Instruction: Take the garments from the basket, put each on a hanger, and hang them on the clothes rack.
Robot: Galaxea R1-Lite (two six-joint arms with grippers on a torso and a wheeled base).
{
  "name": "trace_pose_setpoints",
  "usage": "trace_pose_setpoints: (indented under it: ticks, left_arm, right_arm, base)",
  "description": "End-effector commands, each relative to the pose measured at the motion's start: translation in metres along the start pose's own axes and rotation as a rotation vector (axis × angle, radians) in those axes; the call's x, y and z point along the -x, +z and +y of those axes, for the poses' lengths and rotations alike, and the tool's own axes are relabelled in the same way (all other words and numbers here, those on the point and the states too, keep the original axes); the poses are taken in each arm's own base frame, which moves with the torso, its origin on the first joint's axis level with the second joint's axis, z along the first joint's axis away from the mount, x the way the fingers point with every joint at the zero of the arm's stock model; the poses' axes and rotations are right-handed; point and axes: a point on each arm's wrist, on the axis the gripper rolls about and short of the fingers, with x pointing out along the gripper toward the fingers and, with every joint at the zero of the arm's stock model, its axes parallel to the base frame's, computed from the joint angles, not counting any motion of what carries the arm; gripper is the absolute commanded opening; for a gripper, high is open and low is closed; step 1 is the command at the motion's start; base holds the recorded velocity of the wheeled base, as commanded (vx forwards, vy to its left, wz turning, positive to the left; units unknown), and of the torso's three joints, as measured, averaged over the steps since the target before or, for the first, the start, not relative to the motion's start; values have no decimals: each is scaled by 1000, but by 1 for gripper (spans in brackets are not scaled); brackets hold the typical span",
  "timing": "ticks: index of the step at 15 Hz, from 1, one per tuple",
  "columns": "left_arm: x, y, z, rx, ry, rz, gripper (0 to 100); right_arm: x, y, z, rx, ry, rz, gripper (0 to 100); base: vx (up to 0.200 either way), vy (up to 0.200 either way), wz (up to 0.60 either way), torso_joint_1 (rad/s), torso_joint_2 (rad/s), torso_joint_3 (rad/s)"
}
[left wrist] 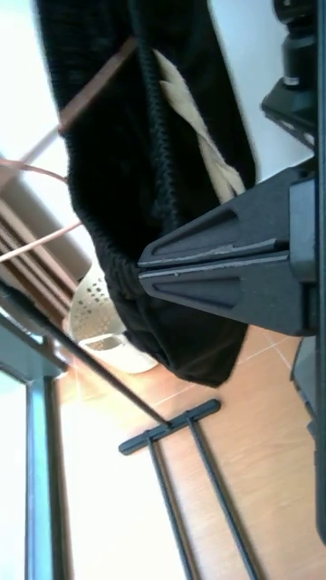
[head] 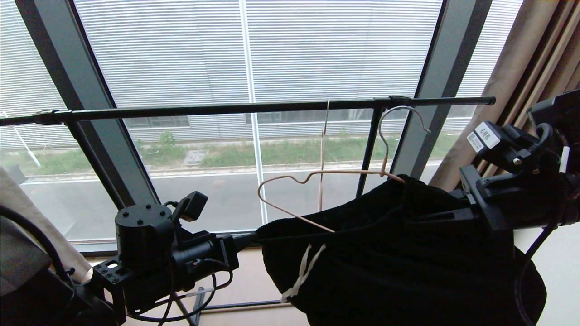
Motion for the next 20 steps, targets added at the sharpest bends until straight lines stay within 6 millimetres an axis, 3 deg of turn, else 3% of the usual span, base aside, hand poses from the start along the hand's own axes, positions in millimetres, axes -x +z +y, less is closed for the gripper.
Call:
trace_pose_setpoints:
  ticks: [1,7,14,20]
  left_arm:
    - [-1,4,2,0,3,-15,0]
    - [-8,0,6,-67,35,-9,0]
    - [-24,-7,6,-260,155,-73,0]
    - [-36,-4,7,-280,148,-136,0]
  right_arm:
    - [-1,-4,4,4,1,18,0]
    - [-8,0,10,31,22,30,0]
    - [1,7,20,67,-13,24,0]
    - [-10,6,30,96,-13,87,0]
  base:
    - [0,0,0,0,0,0]
    - [0,0,0,0,0,0]
    - [0,0,0,0,0,0]
    - [0,0,0,0,0,0]
